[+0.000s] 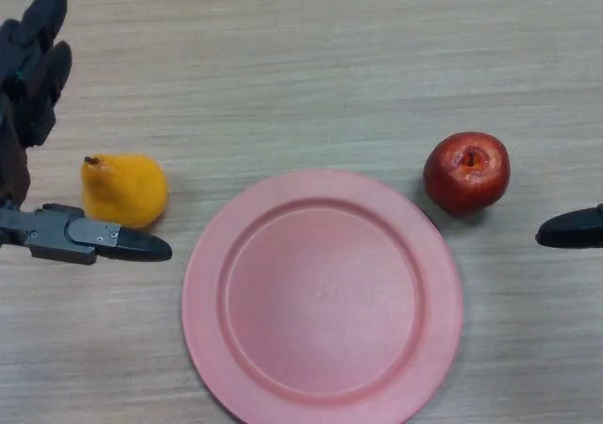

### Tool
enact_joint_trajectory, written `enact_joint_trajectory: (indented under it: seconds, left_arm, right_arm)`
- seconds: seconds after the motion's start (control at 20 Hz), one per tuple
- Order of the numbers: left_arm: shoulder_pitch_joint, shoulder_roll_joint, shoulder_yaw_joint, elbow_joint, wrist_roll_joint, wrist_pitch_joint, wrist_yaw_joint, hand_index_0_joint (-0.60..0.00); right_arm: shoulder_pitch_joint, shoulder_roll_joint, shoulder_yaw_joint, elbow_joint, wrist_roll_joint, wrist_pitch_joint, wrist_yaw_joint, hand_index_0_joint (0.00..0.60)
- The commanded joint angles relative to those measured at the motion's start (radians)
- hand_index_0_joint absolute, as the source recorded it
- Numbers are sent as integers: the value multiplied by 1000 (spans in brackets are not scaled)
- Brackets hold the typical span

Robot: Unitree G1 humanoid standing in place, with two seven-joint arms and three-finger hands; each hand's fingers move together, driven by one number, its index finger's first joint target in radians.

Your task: Pick up the red apple and place it on the plate

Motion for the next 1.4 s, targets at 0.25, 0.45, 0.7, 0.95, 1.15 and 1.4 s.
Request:
enact_joint_trajectory:
  seconds: [0.25,0.45,0.7,0.95,1.15,1.4]
  left_arm:
    - [-71,44,6,25,40,-172,40,0]
    - [-98,48,-6,39,17,-159,44,0]
    - [-126,77,33,21,-31,-146,68,0]
    - [-86,84,66,-62,-48,-136,60,0]
    - [-19,72,103,-115,-44,-142,25,0]
    - [31,38,156,-154,-81,-126,33,0]
  right_arm:
    - [-47,-71,-78,40,-9,-223,-4,0]
    - [-59,-84,-63,76,-48,-257,8,0]
    - [-123,-96,29,223,-177,-380,60,0]
    - [-205,-62,115,552,-328,-626,101,0]
    - [-280,-23,177,732,-362,-665,83,0]
    - [-365,46,242,888,-396,-636,38,50]
